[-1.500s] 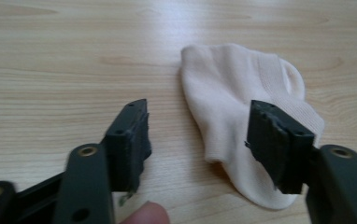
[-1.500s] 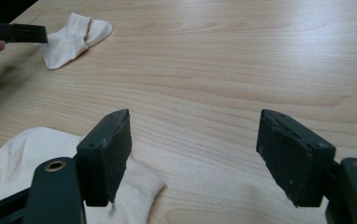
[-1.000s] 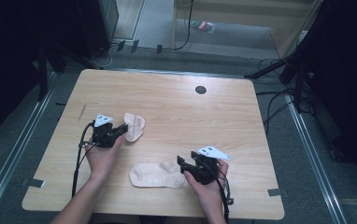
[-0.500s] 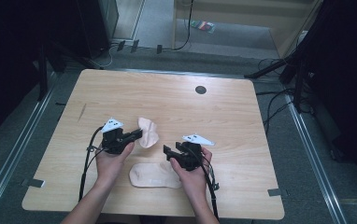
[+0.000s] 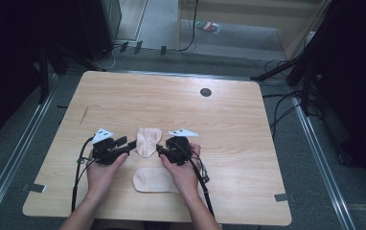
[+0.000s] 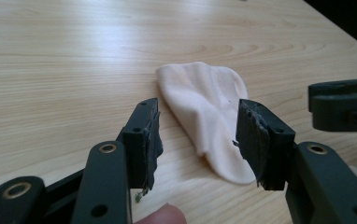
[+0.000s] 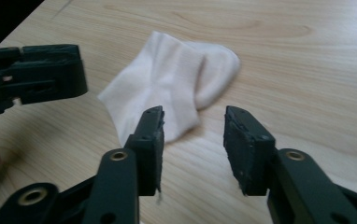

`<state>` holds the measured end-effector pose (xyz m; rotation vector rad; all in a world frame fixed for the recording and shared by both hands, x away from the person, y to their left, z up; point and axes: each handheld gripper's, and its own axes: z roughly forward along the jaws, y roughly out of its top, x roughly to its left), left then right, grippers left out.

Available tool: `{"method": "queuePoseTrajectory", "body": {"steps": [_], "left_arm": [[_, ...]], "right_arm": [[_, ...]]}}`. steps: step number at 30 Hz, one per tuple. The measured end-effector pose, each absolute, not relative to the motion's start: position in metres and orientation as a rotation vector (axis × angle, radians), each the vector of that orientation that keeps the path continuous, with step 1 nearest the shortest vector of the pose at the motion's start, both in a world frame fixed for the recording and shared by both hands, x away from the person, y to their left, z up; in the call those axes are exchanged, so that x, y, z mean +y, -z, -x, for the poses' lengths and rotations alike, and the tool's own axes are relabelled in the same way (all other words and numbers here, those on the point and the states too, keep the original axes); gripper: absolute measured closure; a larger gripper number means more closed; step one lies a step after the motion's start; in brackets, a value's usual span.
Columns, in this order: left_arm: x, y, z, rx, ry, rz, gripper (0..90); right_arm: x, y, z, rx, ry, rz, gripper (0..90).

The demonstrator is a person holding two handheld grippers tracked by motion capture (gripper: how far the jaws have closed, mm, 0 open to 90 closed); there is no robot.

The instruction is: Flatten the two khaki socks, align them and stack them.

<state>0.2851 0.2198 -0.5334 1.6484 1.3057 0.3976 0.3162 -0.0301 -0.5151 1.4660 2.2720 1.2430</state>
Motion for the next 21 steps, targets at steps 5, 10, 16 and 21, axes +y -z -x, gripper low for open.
{"method": "queuePoseTrajectory", "body": {"steps": [5,10,16,21], "left_arm": [[0.234,0.542,-0.275,1.312,-0.391,-1.637,50.5],[0.239,0.546,-0.274,1.322,-0.386,-1.640,51.3],[0.240,0.549,-0.275,1.333,-0.378,-1.638,52.2],[0.240,0.550,-0.276,1.329,-0.365,-1.652,51.9]], "right_arm": [[-0.010,0.515,-0.328,2.325,-1.163,-1.414,65.6],[0.003,0.525,-0.339,2.356,-1.035,-1.460,64.2],[0.015,0.532,-0.337,2.375,-0.969,-1.461,77.9],[0.014,0.522,-0.335,2.378,-1.017,-1.429,88.6]]}}
